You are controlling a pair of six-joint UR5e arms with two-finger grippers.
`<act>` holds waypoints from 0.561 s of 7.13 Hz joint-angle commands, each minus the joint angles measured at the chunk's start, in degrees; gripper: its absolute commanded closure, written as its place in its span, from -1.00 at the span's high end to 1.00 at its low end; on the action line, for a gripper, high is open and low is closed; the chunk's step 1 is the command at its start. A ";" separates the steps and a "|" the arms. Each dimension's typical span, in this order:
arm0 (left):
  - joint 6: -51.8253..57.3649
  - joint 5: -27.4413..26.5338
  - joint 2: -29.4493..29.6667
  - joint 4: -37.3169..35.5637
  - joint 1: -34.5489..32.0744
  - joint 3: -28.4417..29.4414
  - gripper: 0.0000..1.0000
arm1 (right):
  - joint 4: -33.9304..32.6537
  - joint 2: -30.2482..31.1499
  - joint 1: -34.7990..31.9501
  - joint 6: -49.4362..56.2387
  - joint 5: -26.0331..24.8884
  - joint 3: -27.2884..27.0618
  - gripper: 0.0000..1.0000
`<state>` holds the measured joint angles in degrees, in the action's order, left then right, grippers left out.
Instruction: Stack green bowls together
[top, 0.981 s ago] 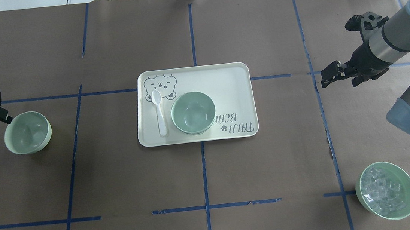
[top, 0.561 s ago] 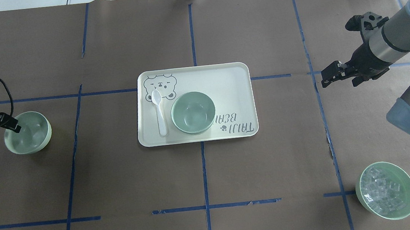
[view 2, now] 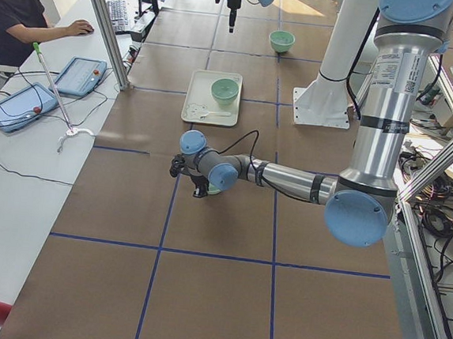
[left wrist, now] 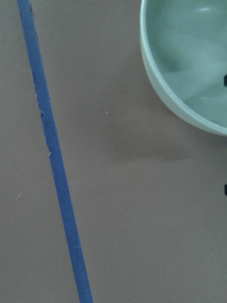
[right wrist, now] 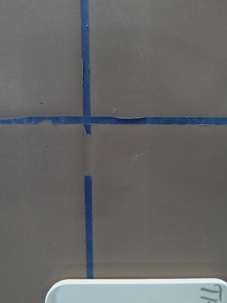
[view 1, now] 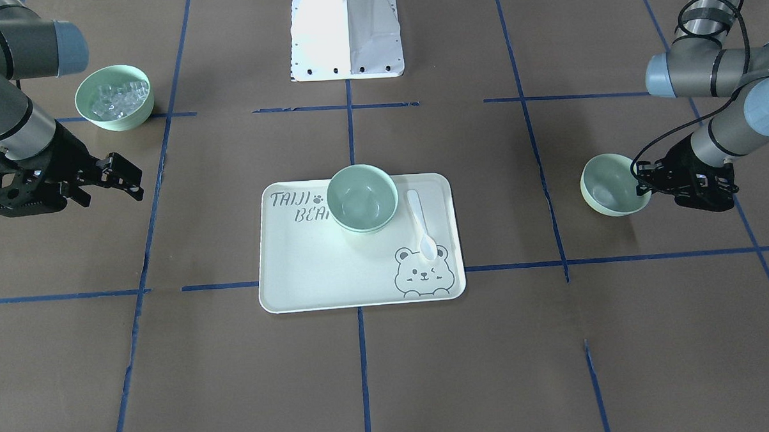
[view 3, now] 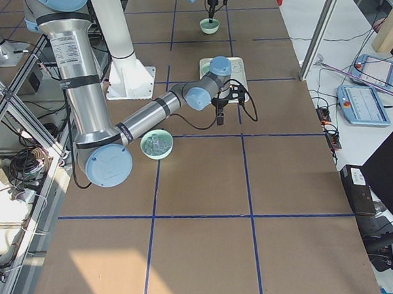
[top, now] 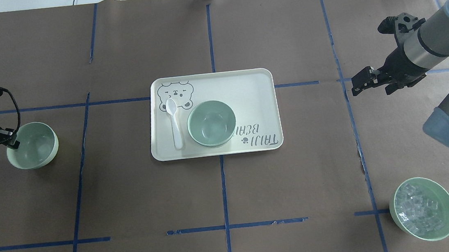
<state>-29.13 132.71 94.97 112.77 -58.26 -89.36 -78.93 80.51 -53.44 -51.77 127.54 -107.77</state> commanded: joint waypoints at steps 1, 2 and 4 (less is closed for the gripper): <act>-6.86 0.44 0.48 -0.44 -0.02 -6.13 -1.00 | 0.00 0.08 -0.17 0.00 0.17 -0.07 1.00; -14.13 1.49 3.09 -0.62 -0.02 -9.57 -1.00 | 0.00 0.26 -0.35 0.00 0.26 -0.07 1.00; -41.91 6.07 18.33 -0.18 3.47 -8.73 -1.00 | 0.00 0.96 -1.14 0.00 0.34 -0.16 1.00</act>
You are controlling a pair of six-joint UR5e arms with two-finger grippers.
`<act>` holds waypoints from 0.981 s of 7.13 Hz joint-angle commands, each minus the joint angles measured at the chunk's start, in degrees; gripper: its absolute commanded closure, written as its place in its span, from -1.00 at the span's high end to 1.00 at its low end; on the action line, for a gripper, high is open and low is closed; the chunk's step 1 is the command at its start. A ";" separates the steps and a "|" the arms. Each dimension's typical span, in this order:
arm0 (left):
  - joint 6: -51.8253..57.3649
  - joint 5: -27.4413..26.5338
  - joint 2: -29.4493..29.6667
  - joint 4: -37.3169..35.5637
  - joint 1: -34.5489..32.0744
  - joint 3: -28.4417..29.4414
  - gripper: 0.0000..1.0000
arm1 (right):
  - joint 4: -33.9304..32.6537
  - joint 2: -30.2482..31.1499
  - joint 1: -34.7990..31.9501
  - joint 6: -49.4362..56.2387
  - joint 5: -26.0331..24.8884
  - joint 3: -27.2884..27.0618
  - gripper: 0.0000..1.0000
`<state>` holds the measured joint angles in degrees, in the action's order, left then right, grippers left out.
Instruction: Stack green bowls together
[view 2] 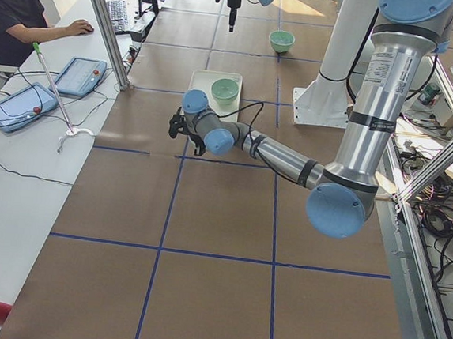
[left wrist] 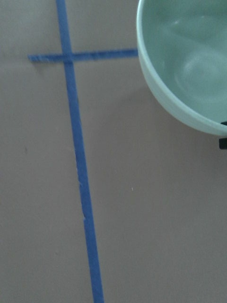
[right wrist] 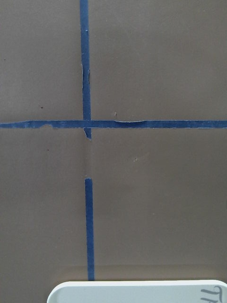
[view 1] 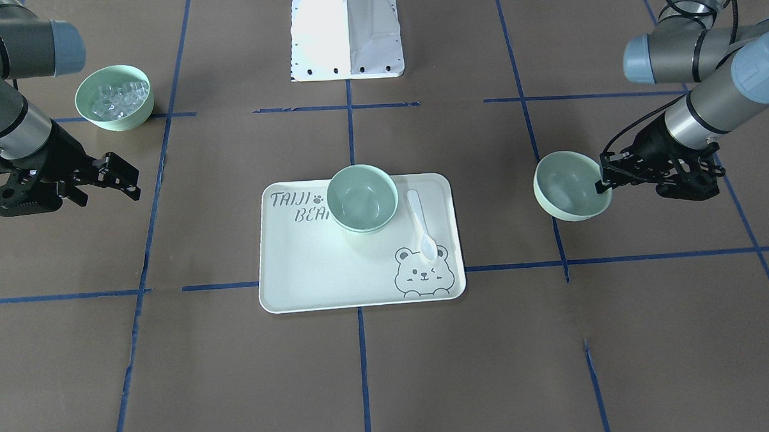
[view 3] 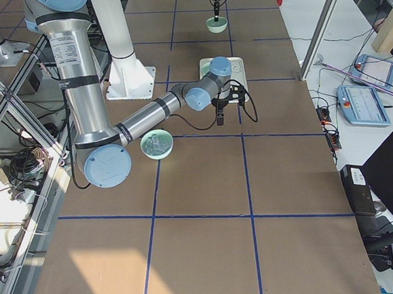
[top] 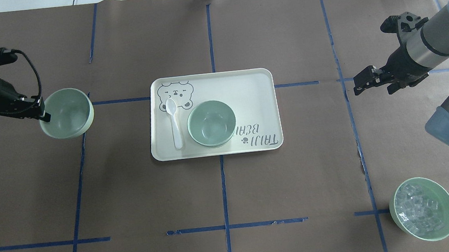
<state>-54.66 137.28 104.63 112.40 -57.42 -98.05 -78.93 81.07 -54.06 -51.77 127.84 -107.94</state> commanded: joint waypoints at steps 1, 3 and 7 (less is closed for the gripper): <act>-27.32 -1.98 14.40 0.01 11.02 1.70 -1.00 | 0.09 0.67 -0.86 0.09 0.04 0.27 1.00; -32.34 -8.33 23.14 -0.25 17.49 8.29 -1.00 | 0.09 0.76 -0.87 0.09 -0.04 0.45 1.00; -33.06 -12.03 24.30 -0.25 20.15 9.90 -1.00 | 0.09 1.02 -0.87 0.09 -0.57 0.62 1.00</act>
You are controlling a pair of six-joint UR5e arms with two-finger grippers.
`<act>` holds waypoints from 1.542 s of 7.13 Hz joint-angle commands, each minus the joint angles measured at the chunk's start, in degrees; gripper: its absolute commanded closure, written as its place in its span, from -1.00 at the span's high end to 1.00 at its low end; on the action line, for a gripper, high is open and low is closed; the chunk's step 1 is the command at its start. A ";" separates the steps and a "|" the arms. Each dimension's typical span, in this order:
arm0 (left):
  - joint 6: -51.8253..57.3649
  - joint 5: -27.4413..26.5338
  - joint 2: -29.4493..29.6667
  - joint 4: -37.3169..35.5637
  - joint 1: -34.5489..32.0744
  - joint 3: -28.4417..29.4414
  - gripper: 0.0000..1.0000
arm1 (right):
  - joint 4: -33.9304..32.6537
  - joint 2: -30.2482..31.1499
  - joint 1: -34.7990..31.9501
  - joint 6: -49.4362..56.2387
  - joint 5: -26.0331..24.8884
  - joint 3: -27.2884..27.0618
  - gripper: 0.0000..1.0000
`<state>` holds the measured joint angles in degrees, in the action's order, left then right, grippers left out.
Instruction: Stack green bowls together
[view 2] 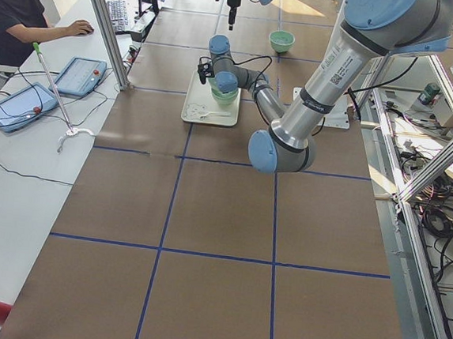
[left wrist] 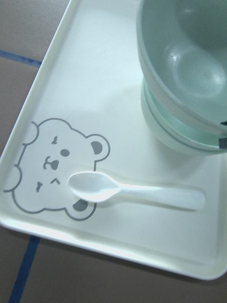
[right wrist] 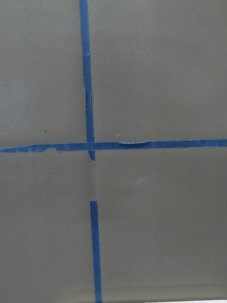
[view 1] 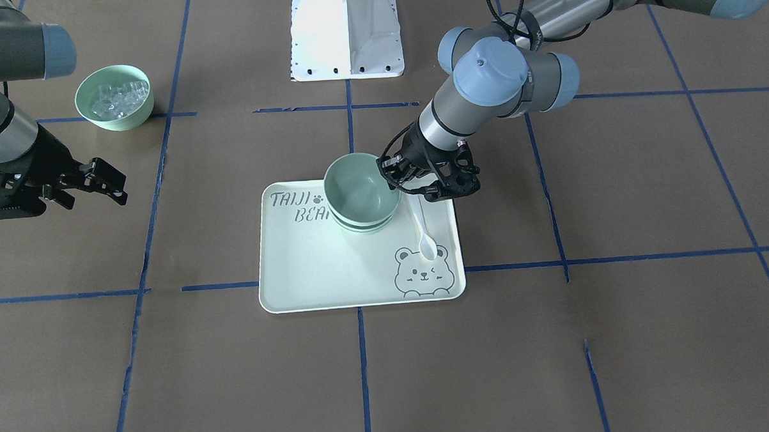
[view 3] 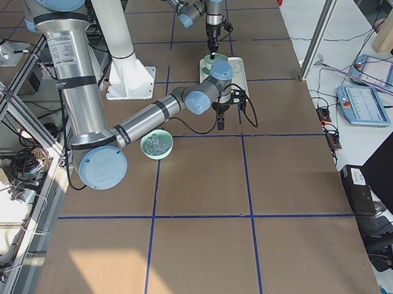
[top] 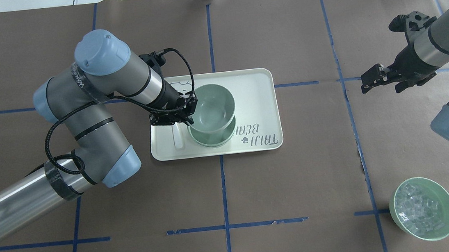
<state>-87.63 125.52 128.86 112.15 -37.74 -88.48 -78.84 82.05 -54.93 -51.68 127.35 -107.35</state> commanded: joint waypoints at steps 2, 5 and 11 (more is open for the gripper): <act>-0.08 -0.28 0.08 0.00 0.56 0.33 -1.00 | 0.00 0.04 0.08 0.00 -0.09 0.12 1.00; -0.08 -0.28 -0.28 0.00 0.74 0.41 -0.80 | 0.00 0.04 0.08 0.00 -0.09 0.30 1.00; 9.17 -3.53 -9.29 0.09 -3.80 -12.02 1.00 | -0.69 -0.05 -3.23 3.66 1.23 0.56 1.00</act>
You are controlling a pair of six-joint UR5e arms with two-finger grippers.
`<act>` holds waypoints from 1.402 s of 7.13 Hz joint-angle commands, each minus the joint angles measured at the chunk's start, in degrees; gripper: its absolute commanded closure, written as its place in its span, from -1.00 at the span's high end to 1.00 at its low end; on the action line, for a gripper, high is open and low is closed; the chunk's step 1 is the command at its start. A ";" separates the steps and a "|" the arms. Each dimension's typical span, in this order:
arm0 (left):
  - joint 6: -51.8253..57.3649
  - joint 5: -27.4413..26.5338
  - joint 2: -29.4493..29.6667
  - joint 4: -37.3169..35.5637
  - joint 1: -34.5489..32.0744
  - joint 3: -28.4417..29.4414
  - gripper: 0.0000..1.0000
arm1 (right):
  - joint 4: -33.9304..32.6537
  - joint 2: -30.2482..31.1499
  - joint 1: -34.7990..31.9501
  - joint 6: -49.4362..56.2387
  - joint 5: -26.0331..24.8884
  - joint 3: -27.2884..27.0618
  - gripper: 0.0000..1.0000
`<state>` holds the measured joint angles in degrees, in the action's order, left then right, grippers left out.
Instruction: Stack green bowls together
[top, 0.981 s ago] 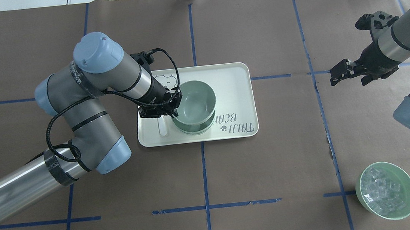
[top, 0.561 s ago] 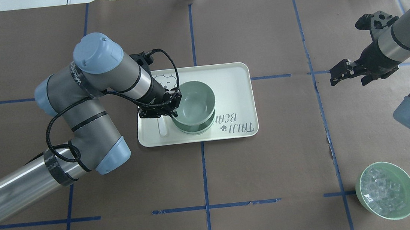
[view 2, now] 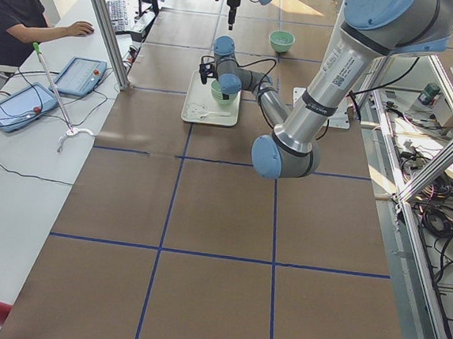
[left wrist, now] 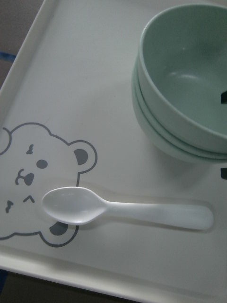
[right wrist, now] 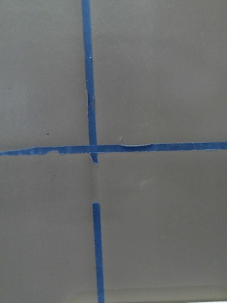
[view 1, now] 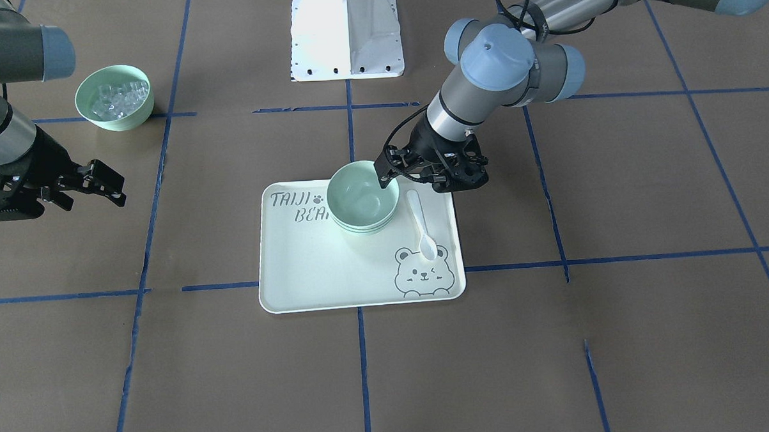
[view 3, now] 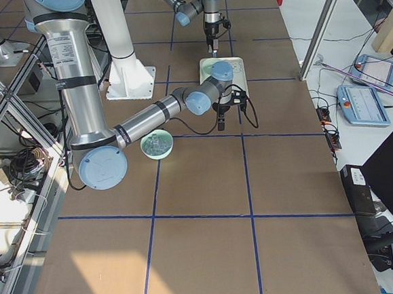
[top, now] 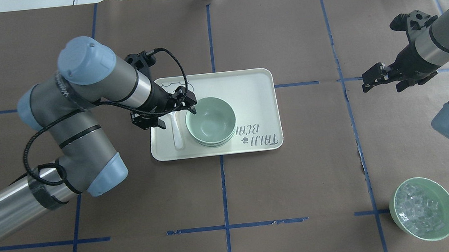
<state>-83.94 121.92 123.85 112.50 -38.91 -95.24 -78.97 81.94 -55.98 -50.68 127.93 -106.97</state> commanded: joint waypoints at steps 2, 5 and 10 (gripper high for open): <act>24.14 4.07 -18.39 0.43 -10.44 -11.87 1.00 | -1.71 1.20 -11.82 15.27 5.63 4.90 1.00; 65.09 9.29 -32.51 0.62 -32.13 -7.01 1.00 | -10.84 -0.02 -24.94 43.15 6.54 13.27 1.00; 92.72 9.47 -34.72 -20.56 -47.23 -1.26 1.00 | -11.91 0.24 -27.43 50.50 6.63 16.01 1.00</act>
<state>6.80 131.20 89.60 96.39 -85.16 -96.44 -90.60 82.19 -83.28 -0.43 134.56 -91.10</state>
